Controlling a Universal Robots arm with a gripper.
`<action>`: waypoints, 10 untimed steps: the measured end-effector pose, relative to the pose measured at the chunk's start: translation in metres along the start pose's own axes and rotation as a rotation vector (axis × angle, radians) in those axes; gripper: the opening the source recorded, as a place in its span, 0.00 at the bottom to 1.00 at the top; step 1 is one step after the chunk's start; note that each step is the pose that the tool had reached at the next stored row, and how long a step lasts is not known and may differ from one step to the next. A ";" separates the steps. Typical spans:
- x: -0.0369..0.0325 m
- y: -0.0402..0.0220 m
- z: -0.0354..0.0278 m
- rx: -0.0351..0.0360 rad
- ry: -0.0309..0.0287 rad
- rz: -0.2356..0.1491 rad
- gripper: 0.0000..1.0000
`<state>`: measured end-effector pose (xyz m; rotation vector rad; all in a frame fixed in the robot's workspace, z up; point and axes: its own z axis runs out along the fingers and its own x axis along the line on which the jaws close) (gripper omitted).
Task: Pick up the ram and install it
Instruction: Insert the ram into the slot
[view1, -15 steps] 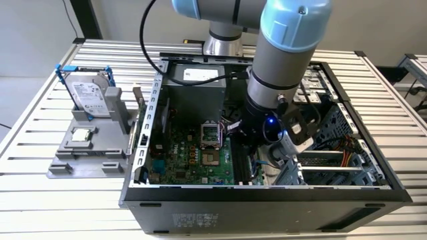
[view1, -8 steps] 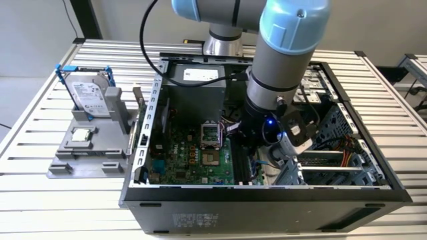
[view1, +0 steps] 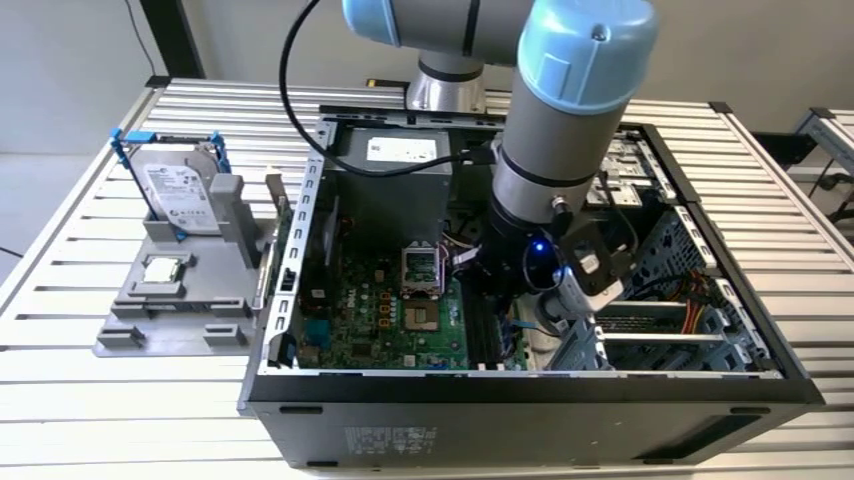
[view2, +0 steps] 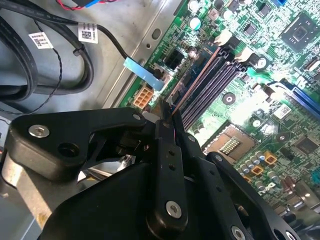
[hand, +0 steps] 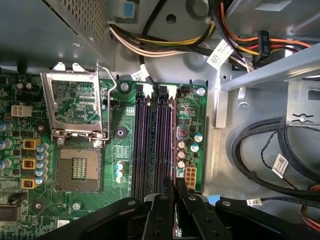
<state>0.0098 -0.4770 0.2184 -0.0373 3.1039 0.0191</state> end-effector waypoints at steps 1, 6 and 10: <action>0.0000 0.0000 0.0007 0.0001 0.0000 0.000 0.00; 0.0001 0.0003 0.0017 0.0004 0.0001 0.000 0.00; 0.0002 0.0005 0.0047 0.0004 0.0000 0.000 0.00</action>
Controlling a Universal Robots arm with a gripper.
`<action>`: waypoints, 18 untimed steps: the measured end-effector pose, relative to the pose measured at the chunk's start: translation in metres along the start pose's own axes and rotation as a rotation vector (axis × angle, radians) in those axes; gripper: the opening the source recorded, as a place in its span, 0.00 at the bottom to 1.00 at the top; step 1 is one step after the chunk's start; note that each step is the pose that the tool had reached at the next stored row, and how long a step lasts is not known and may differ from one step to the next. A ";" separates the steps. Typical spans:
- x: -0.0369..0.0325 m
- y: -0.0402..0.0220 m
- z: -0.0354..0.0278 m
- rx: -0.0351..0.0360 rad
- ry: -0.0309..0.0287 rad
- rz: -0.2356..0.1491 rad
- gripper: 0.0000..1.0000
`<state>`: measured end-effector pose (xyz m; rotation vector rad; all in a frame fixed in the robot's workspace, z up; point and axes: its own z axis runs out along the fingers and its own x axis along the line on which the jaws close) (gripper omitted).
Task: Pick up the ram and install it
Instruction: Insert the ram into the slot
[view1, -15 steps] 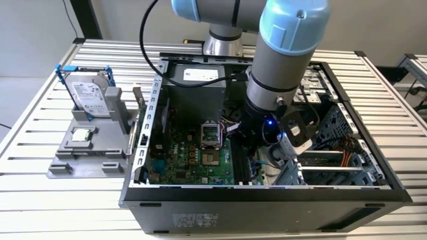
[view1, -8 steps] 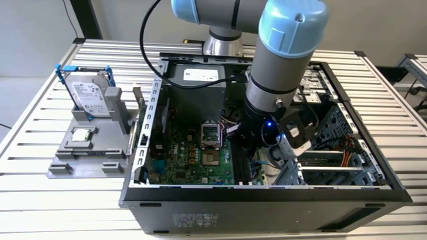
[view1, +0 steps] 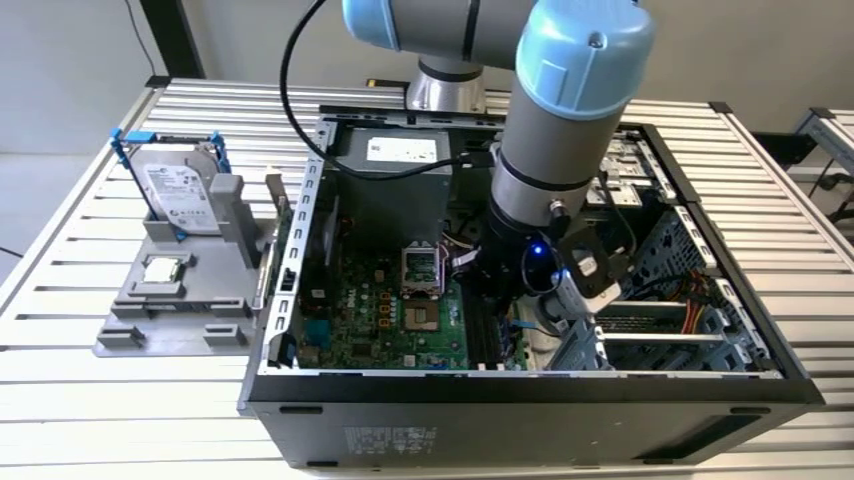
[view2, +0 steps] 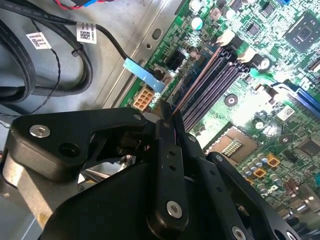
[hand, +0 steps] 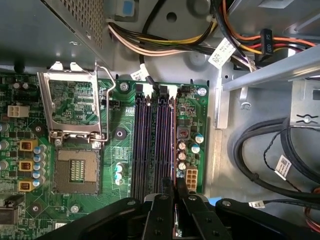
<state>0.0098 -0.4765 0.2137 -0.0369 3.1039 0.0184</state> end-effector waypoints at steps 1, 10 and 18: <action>0.0000 0.0001 0.0010 -0.0002 -0.0001 0.000 0.00; 0.0000 0.0005 0.0011 -0.0013 -0.0002 0.000 0.00; -0.0003 0.0004 -0.0085 -0.0039 0.0007 0.013 0.00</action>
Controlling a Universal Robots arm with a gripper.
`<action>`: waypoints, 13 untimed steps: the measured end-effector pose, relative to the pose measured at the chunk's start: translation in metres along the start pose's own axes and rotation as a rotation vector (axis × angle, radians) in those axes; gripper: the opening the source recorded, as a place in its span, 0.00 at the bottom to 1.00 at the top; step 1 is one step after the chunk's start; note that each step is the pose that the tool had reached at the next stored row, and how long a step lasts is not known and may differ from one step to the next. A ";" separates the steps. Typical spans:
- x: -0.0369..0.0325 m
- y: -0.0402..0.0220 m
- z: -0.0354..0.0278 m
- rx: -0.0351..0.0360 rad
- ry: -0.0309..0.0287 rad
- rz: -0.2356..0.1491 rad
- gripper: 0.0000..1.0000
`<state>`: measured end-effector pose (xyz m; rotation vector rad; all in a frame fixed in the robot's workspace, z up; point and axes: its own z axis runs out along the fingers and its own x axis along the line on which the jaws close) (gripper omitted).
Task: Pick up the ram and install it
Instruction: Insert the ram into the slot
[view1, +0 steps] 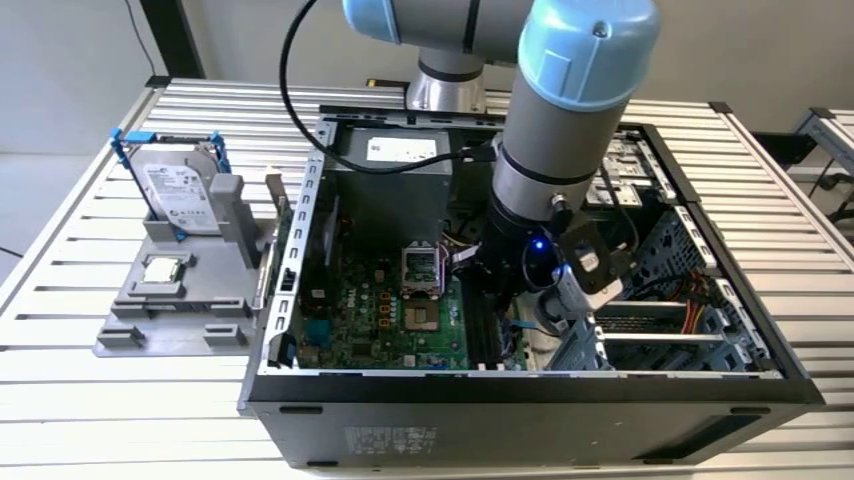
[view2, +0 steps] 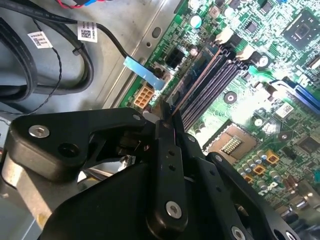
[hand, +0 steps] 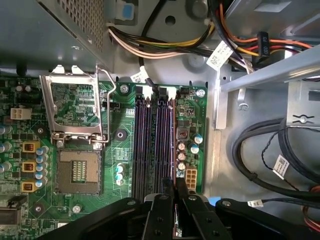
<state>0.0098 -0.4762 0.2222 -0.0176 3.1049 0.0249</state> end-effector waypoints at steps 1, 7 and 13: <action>-0.0001 0.0000 -0.0006 0.0000 0.0000 0.002 0.00; -0.0001 0.0000 -0.0010 0.0017 0.0002 0.044 0.00; 0.0016 0.0000 -0.0010 0.0023 -0.0002 0.063 0.00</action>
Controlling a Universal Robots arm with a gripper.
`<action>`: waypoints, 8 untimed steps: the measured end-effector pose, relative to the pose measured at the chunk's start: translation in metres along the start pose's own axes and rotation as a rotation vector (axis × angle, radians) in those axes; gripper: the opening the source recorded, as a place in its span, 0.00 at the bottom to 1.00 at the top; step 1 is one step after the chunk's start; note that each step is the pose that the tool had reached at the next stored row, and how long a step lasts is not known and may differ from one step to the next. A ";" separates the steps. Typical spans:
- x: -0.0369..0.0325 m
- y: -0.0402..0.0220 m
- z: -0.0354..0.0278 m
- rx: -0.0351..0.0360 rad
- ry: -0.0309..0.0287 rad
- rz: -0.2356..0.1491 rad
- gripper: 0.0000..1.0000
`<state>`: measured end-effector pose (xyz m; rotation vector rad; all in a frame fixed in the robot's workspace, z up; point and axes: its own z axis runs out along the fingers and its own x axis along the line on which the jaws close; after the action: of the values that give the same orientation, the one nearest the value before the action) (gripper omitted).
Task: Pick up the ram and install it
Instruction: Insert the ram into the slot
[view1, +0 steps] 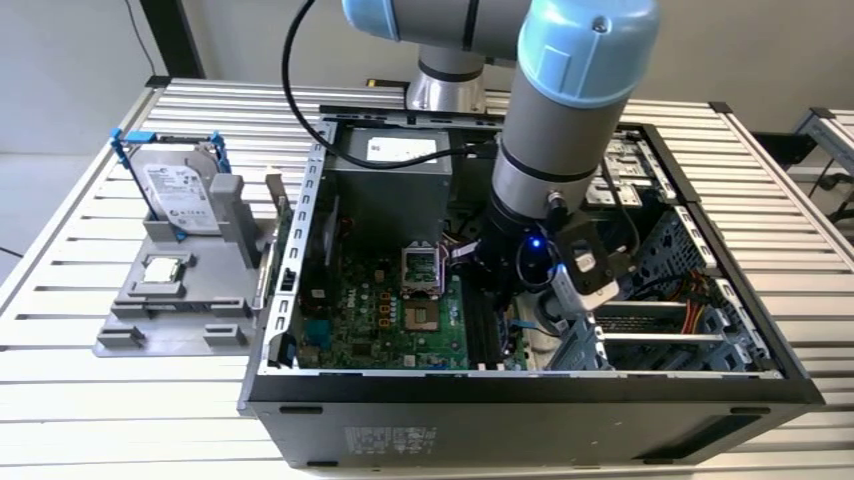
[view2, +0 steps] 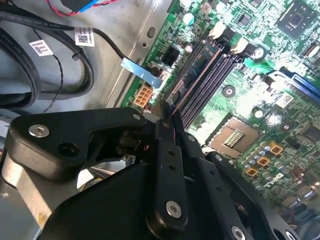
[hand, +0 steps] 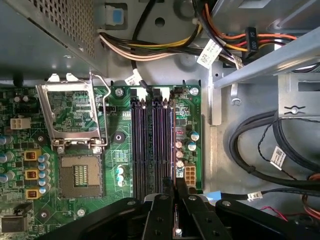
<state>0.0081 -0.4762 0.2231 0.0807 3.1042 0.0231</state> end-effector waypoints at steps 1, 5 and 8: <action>0.0009 0.0000 0.0000 0.0000 0.0000 0.000 0.00; 0.0016 0.0000 0.0007 -0.0002 0.0000 0.000 0.00; 0.0018 -0.0002 0.0036 0.0001 0.0000 0.000 0.00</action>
<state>0.0065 -0.4762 0.2194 0.0804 3.1042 0.0230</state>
